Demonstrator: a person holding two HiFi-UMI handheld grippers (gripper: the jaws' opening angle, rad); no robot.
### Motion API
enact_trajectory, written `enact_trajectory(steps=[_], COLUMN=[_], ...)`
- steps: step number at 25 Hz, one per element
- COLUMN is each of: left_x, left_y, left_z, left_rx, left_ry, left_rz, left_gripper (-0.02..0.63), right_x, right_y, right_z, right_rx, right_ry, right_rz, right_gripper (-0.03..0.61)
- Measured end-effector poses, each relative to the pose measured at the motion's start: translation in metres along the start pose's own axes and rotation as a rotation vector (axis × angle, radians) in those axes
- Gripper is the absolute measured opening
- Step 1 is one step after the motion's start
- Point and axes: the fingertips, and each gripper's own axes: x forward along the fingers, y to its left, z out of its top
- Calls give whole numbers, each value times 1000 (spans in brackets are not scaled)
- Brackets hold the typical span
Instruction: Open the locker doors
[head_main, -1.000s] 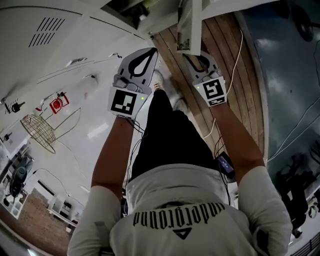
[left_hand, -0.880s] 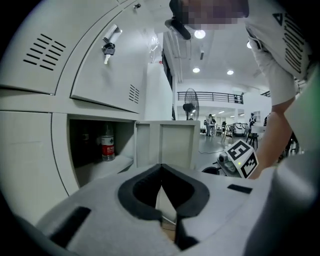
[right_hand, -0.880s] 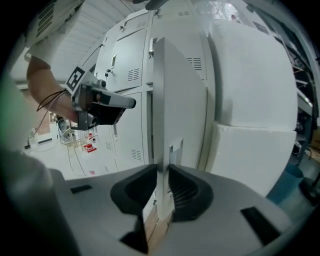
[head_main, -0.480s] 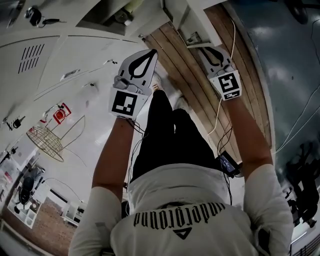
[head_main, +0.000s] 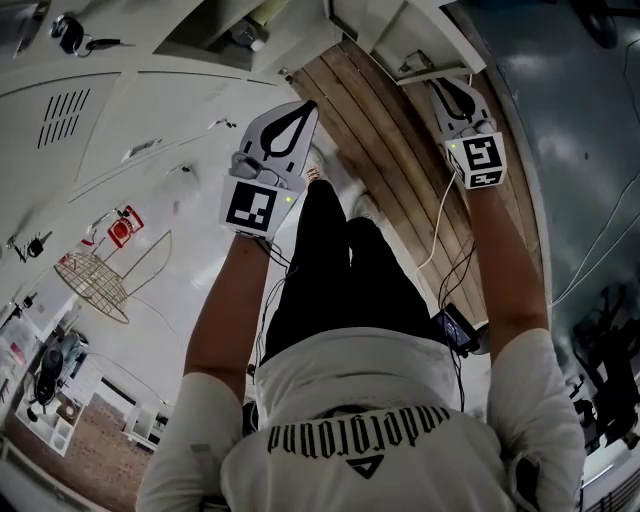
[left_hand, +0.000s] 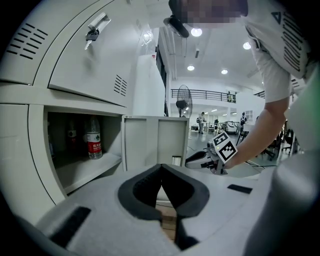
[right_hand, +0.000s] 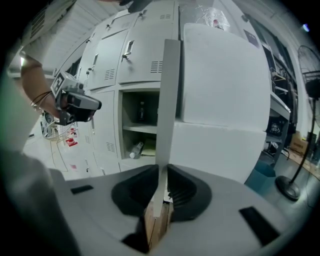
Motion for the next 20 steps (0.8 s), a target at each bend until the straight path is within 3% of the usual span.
enact_trajectory(steps=[8, 14, 20], left_x=[-9, -35, -91], left_y=[0, -2, -15], left_z=[-1, 17, 59], left_rx=[-13, 15, 32], left_ry=[3, -9, -43], left_rz=[14, 46, 134], left_gripper=[8, 8, 8], right_x=[-1, -24, -79], right_y=[-4, 2, 42], right_z=[0, 26, 70], right_rx=[27, 50, 84], right_ry=[-3, -36, -90], right_rz=[-41, -61, -1], right_gripper=[70, 170, 206])
